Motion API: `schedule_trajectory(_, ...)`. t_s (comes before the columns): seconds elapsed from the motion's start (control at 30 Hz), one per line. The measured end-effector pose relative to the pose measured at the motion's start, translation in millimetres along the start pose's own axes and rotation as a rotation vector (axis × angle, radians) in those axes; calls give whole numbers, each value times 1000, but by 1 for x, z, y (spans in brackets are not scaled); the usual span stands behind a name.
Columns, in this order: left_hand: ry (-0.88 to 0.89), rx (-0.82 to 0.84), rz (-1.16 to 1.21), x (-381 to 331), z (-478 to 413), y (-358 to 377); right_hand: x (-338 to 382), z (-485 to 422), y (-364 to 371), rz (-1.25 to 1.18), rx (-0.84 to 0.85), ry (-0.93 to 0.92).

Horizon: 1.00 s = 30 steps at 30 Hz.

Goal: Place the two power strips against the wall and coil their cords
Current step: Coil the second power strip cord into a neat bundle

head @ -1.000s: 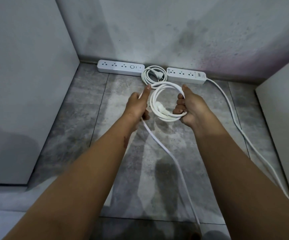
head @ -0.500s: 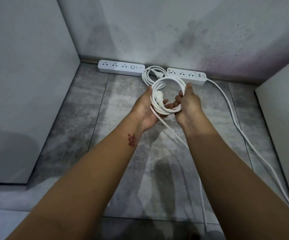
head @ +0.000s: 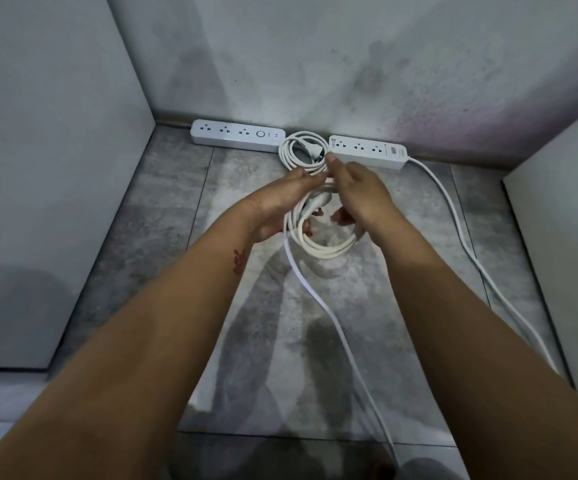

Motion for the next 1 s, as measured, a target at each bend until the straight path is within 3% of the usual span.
schedule_trajectory(0.1,-8,54,12,-5,4,3,-4,1,-1,15,11,-26)
schedule_trajectory(0.27,-55,156,272,4,3,-3,-11,-5,-8,-72,-215,-34)
schedule_trajectory(0.6,-75,48,558,28,1,16,-38,3,-8,-544,-626,310)
schedule_trajectory(0.7,-42,-76,649,24,-4,19,-37,2,1,-552,-596,307)
schedule_trajectory(0.83,3,-183,641,14,-8,6,-28,-1,13,-555,-398,317)
schedule_trajectory(1.0,48,-281,262,5,-5,-10,-29,-1,6,-122,-308,200)
Point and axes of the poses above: each hand's wrist, its own z-axis away from the middle knuckle, its own y-axis out of the palm, x = y × z, the point moved 4 cm from there along -z, towards the middle knuckle, and after that the axes turned 8 degrees about -y, right-handed, at the moved point
